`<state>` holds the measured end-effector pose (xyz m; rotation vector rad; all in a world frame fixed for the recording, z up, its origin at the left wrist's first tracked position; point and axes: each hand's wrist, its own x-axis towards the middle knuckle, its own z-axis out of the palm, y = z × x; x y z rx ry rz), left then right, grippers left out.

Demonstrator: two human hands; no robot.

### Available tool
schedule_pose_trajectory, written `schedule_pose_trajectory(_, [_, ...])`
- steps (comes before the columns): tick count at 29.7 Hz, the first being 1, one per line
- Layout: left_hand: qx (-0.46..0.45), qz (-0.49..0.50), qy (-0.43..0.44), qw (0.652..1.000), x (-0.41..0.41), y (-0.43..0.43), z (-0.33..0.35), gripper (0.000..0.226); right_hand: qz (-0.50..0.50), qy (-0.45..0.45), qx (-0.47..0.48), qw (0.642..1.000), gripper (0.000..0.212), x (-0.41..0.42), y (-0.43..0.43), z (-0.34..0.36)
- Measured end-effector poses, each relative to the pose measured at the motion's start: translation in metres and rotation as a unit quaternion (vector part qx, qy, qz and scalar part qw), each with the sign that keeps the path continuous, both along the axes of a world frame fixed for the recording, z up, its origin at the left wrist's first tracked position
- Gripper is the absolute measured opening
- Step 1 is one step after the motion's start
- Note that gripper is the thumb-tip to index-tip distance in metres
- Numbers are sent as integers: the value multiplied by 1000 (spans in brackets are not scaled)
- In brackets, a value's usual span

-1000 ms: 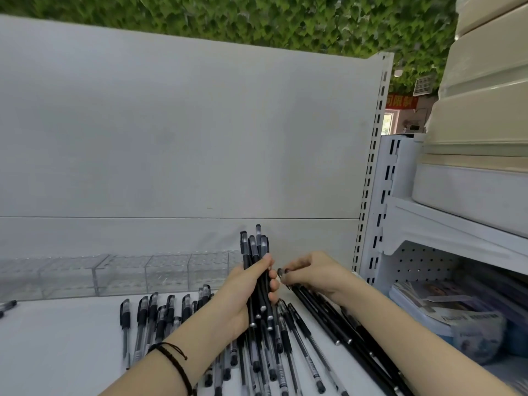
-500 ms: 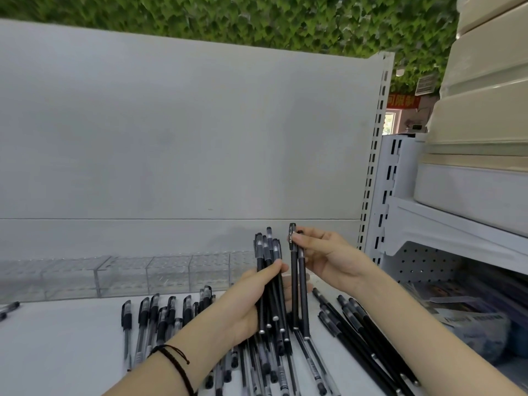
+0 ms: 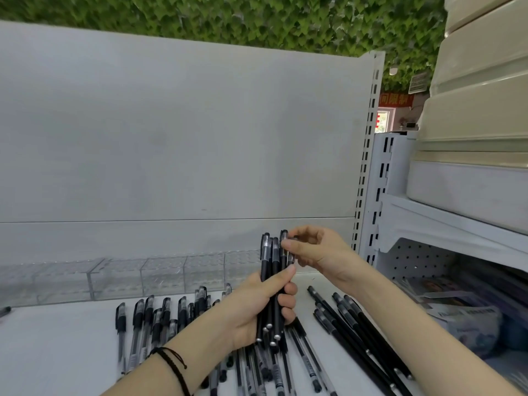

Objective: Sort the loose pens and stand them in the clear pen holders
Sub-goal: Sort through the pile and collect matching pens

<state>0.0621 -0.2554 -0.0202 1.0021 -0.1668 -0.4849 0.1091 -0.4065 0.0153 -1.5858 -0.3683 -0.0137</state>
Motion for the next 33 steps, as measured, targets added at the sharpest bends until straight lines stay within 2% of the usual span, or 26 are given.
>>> schedule_pose_trajectory(3, [30, 45, -17, 998, 1, 1, 2, 19, -1, 8, -35, 999, 30, 2, -7, 2])
schedule_pose_trajectory(5, [30, 71, -20, 997, 2, 2, 4, 18, -7, 1, -124, 992, 30, 3, -18, 5])
schedule_pose_trajectory(7, [17, 88, -6, 996, 5, 4, 3, 20, 12, -6, -284, 959, 25, 2, -31, 8])
schedule_pose_trajectory(9, [6, 90, 10, 996, 7, 5, 2, 22, 58, 27, -407, 911, 26, 0, -40, 10])
schedule_pose_trajectory(14, [16, 86, -6, 996, 8, 5, -1, 24, 76, 73, -552, 827, 30, 0, -44, 4])
schedule_pose_trajectory(16, [18, 86, -7, 996, 8, 4, -2, 30, 65, 76, -554, 826, 31, 3, -42, 1])
schedule_pose_trajectory(24, [18, 91, 6, 996, 10, 7, -1, 27, -54, 33, -470, 880, 33, 16, -18, -20])
schedule_pose_trajectory(27, [12, 92, 13, 996, 10, 8, -2, 28, -76, 24, -471, 878, 36, 15, -19, -20])
schedule_pose_trajectory(33, [-11, 90, 34, 995, 10, 9, 0, 28, -44, 65, -495, 866, 32, 10, -25, -12])
